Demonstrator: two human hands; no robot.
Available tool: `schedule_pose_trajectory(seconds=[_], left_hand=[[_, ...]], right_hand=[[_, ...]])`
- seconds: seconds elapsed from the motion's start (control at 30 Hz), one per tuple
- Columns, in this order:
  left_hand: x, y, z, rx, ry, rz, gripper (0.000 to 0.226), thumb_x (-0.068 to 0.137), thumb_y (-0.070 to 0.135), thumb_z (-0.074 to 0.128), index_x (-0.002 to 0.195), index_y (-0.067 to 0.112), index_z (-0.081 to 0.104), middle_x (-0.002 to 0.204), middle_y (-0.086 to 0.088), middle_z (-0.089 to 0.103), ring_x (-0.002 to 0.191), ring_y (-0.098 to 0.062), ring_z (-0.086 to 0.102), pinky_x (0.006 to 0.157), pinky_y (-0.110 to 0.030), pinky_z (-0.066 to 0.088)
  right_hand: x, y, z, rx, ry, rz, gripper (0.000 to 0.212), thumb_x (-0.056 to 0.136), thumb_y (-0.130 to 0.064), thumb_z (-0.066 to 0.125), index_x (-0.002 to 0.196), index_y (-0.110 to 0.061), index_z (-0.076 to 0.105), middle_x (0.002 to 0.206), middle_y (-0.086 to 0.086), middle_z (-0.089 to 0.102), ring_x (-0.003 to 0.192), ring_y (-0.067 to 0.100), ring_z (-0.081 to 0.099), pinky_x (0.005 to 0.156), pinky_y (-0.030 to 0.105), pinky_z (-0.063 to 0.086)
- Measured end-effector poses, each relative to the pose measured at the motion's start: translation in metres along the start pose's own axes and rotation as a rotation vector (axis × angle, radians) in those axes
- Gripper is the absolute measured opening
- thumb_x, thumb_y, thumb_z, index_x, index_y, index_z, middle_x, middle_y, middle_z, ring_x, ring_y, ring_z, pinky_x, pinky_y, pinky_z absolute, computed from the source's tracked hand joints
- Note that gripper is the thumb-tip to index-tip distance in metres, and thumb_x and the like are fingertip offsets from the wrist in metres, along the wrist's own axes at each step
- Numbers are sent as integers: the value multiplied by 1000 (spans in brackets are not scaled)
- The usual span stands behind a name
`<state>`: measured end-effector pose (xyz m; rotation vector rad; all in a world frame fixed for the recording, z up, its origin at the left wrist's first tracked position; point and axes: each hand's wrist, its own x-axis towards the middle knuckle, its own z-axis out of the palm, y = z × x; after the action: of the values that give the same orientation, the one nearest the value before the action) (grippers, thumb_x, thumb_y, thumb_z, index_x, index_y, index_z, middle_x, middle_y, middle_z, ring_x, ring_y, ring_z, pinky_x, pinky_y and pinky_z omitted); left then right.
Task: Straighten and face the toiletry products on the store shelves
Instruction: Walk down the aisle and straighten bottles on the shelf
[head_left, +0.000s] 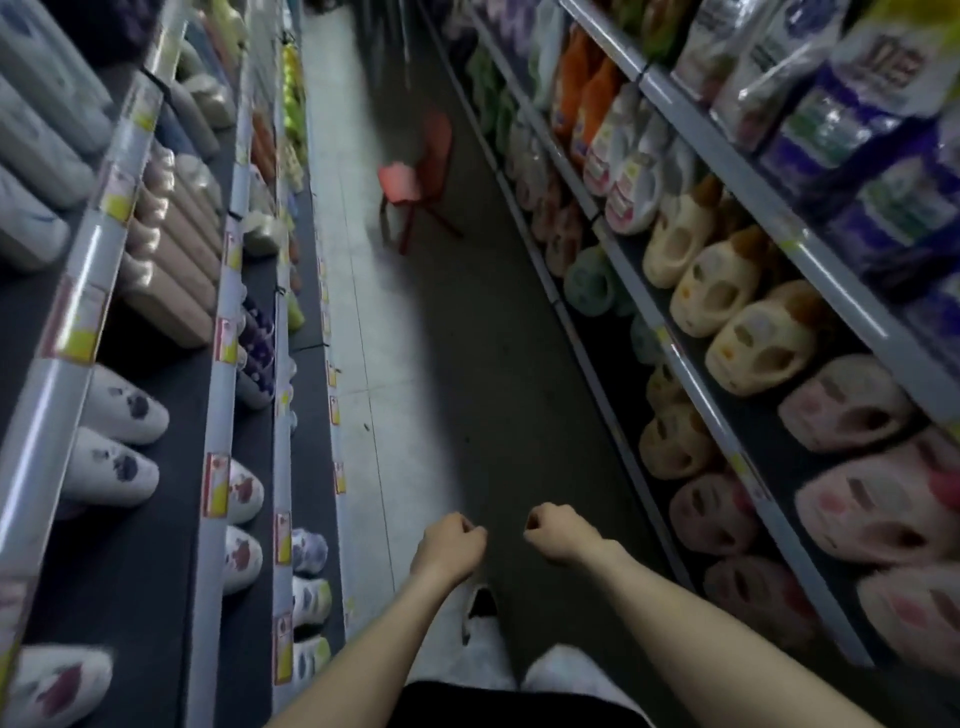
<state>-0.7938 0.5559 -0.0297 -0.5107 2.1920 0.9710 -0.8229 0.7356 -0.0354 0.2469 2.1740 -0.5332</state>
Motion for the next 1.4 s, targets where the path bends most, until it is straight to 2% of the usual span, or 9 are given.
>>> schedule_pose_trajectory(seconds=[0.13, 0.23, 0.53, 0.7, 0.8, 0.97, 1.13, 1.33, 1.4], left_hand=[[71, 53, -56, 23, 22, -12, 21, 91, 36, 50, 92, 19, 62, 100, -8, 68, 94, -27, 63, 79, -33, 50], [126, 98, -92, 14, 37, -27, 20, 92, 34, 51, 86, 17, 61, 97, -7, 68, 96, -30, 64, 88, -36, 53], [311, 258, -219, -21, 90, -84, 24, 90, 34, 49, 69, 23, 52, 83, -11, 63, 87, -30, 62, 68, -31, 38], [390, 314, -301, -29, 89, -132, 21, 87, 39, 53, 72, 25, 56, 96, -6, 67, 93, -26, 61, 77, -30, 44], [431, 336, -345, -110, 124, -150, 23, 90, 33, 53, 71, 20, 57, 91, -9, 68, 90, -29, 64, 76, -33, 47], [522, 352, -425, -216, 171, -204, 33, 93, 31, 51, 92, 2, 66, 100, -19, 72, 91, -34, 69, 75, -33, 50], [611, 364, -518, -253, 142, -220, 26, 82, 37, 55, 71, 14, 56, 90, -11, 70, 88, -32, 70, 79, -35, 55], [694, 382, -615, -287, 109, -255, 35, 80, 39, 52, 97, 12, 65, 101, -9, 72, 94, -29, 69, 84, -35, 54], [724, 384, -642, -295, 118, -277, 31, 81, 38, 52, 93, 13, 65, 98, -9, 72, 91, -29, 70, 82, -35, 54]], right_hand=[[59, -46, -85, -74, 14, -55, 32, 96, -33, 53, 120, -16, 65, 118, 10, 67, 104, 28, 67, 89, 40, 58], [107, -74, -141, -93, 14, -56, 34, 94, -34, 54, 122, -18, 65, 119, 7, 66, 104, 27, 67, 88, 39, 57], [274, -177, -348, -122, -13, -140, 45, 94, -37, 51, 134, -18, 60, 132, 10, 62, 113, 32, 64, 95, 39, 54], [351, -250, -430, -137, -59, -153, 53, 98, -36, 53, 147, -16, 50, 136, 9, 61, 114, 26, 65, 97, 41, 56], [399, -301, -467, -154, -85, -203, 53, 99, -35, 55, 148, -16, 49, 132, 8, 64, 108, 23, 68, 95, 41, 58], [481, -402, -521, -248, -136, -250, 41, 97, -35, 56, 133, -16, 60, 127, 9, 66, 108, 26, 69, 95, 41, 58], [558, -502, -571, -272, -153, -226, 35, 96, -31, 60, 127, -15, 63, 119, 7, 68, 105, 24, 70, 93, 44, 60], [610, -623, -634, -281, -167, -294, 24, 93, -35, 59, 110, -20, 69, 106, 2, 70, 97, 23, 70, 88, 39, 59], [629, -659, -651, -310, -173, -321, 23, 92, -35, 58, 106, -19, 69, 100, 1, 67, 93, 23, 68, 81, 34, 56]])
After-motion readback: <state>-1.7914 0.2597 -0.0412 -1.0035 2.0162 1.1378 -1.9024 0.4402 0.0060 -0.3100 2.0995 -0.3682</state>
